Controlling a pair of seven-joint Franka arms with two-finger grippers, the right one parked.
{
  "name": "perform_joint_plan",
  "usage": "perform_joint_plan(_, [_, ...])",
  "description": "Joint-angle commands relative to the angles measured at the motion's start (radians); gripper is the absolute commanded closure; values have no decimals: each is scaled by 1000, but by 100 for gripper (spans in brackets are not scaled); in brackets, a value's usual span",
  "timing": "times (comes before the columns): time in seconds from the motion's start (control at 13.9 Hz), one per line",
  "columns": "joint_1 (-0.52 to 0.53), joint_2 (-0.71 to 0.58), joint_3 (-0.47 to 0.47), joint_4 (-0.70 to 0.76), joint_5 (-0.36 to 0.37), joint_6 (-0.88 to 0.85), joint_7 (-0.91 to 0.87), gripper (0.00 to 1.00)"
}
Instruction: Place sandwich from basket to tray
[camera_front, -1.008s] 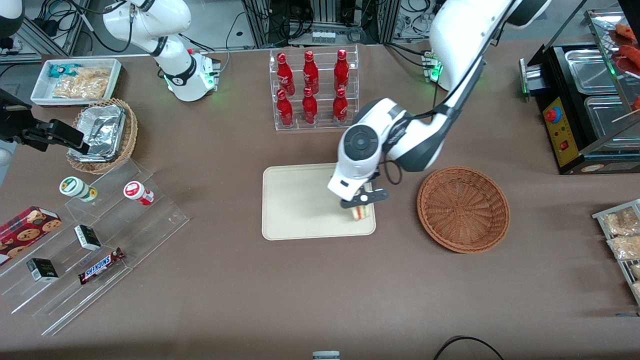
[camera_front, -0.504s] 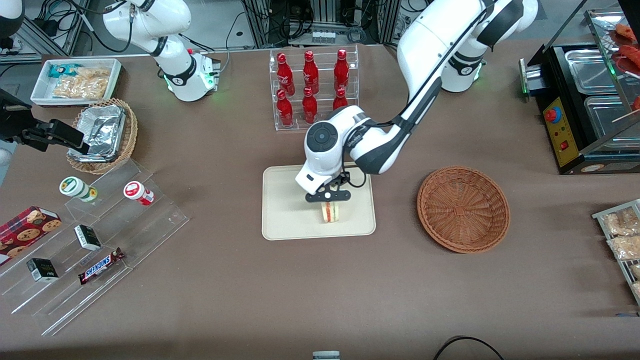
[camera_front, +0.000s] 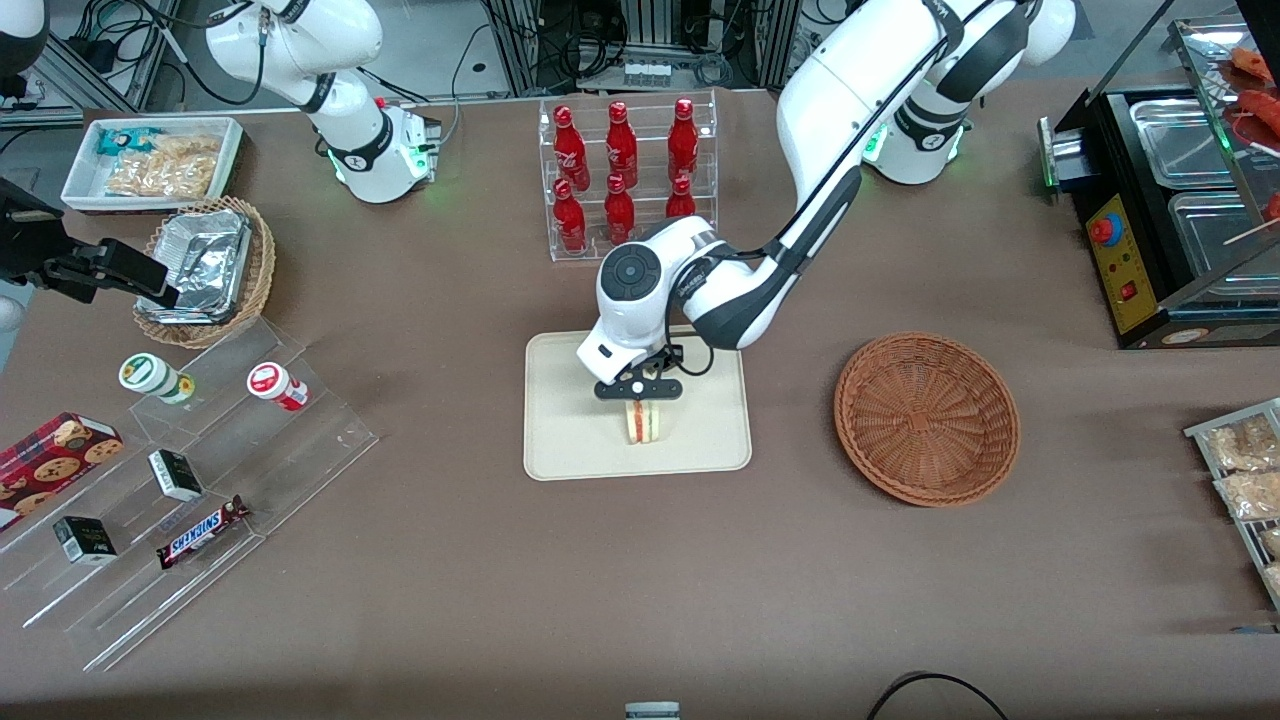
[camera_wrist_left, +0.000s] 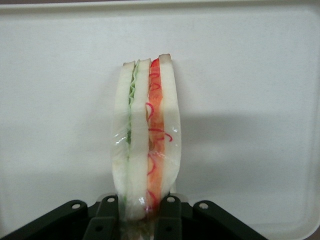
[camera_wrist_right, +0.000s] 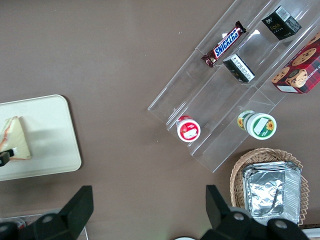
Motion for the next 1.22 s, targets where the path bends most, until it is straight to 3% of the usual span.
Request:
perform_joint_plan(0.0, [-25,30,13,26,29,17,-22,34])
perform_joint_plan(0.14, [-25,27,16,26,30,8,-26,3])
perform_joint_plan(0.22, [-23,22,16,26,30,-7,-26,0])
perform_joint_plan(0.65, [21,-169,18,-47,24,-70,-89,0])
perform_joint_plan(0.79, [52,-276,18,-92,24,-169,-120,0])
perform_joint_plan(1.15, [237,-608,18,-343,14,-263,-111,0])
